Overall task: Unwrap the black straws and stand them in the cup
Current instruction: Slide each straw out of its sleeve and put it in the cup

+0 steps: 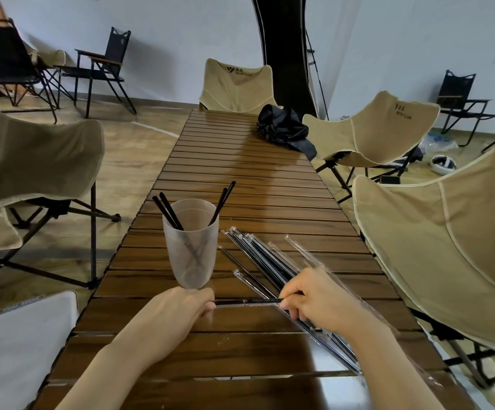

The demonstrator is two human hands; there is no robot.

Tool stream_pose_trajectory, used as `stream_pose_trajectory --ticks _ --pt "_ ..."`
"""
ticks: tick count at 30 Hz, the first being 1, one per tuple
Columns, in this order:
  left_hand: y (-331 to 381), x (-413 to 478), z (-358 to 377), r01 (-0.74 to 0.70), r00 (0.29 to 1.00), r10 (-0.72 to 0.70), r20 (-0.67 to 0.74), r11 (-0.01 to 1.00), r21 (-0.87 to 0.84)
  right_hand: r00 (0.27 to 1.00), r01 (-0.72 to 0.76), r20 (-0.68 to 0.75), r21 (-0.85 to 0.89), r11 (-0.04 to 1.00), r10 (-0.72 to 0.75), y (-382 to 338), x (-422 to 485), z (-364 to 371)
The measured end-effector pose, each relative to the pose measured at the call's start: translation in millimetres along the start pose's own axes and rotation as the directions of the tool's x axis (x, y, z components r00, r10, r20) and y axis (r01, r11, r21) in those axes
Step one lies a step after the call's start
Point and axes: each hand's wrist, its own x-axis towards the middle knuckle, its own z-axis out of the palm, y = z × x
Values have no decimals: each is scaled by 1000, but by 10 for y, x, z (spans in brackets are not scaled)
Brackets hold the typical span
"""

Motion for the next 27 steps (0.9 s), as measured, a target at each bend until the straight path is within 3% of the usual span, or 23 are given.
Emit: stream_pose_trajectory --ticks 14,19,27 --pt "43 -15 34 16 998 -18 63 999 28 998 64 5 -106 992 -64 -81 55 155" --pt "63 -1 -6 43 998 -42 52 999 -18 996 76 -42 -57 996 -78 -68 68 166" --pt "236 53 -126 29 983 -26 182 999 -17 988 140 -49 -66 988 -144 -126 97 207"
